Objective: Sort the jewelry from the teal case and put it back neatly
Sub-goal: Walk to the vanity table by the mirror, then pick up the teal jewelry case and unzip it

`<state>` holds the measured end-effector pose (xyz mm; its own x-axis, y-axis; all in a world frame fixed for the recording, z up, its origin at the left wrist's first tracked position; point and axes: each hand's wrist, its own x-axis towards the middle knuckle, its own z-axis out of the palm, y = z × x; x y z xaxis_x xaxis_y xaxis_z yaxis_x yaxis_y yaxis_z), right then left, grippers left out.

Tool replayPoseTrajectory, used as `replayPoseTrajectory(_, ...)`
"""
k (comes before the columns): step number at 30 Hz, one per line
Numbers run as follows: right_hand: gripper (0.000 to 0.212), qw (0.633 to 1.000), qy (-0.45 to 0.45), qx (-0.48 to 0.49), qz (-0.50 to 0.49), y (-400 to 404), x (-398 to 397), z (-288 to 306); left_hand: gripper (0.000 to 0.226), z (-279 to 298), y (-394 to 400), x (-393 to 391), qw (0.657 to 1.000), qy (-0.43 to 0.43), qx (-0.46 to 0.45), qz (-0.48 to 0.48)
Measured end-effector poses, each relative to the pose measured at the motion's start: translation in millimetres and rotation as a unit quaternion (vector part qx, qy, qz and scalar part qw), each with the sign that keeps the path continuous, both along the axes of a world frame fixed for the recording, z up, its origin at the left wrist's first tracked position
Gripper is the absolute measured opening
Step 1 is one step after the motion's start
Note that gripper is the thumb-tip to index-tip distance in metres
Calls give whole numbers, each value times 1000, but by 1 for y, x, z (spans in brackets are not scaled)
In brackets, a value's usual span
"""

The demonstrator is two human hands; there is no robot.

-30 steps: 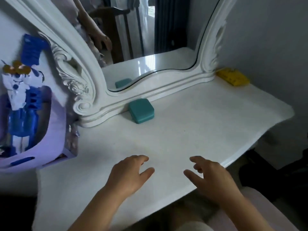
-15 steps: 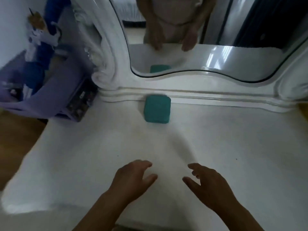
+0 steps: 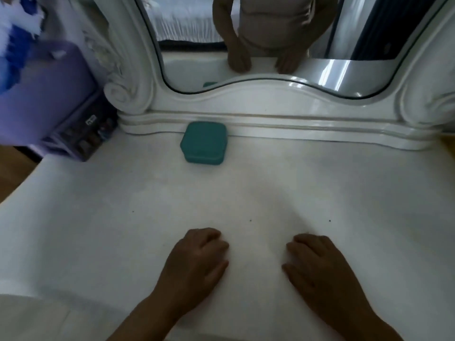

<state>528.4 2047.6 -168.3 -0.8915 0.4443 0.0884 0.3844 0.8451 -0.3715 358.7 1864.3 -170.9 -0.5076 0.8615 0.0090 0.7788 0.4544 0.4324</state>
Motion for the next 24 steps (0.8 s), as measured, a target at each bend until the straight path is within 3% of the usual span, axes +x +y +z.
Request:
replayPoseTrajectory(4,38,995,70,69,-10,-6,5,-23,33,-28,-6,-2,993,65,94,-20)
replayPoseTrajectory(9,27,987,112,118,7,-14,11,-27,37,-37,-8,1,981,131,138,-27)
replayPoseTrajectory(15,27,985,128,118,0,-18,10,-30,52,-35,-9,6,978,145,148,-14)
replayPoseTrajectory(20,34,984,123,132,7,-19,11,-27,30,-32,-10,8,982,128,137,-12)
replayPoseTrajectory(24,27,989,76,124,39,-9,8,-13,37,-25,-8,3,989,110,100,-25)
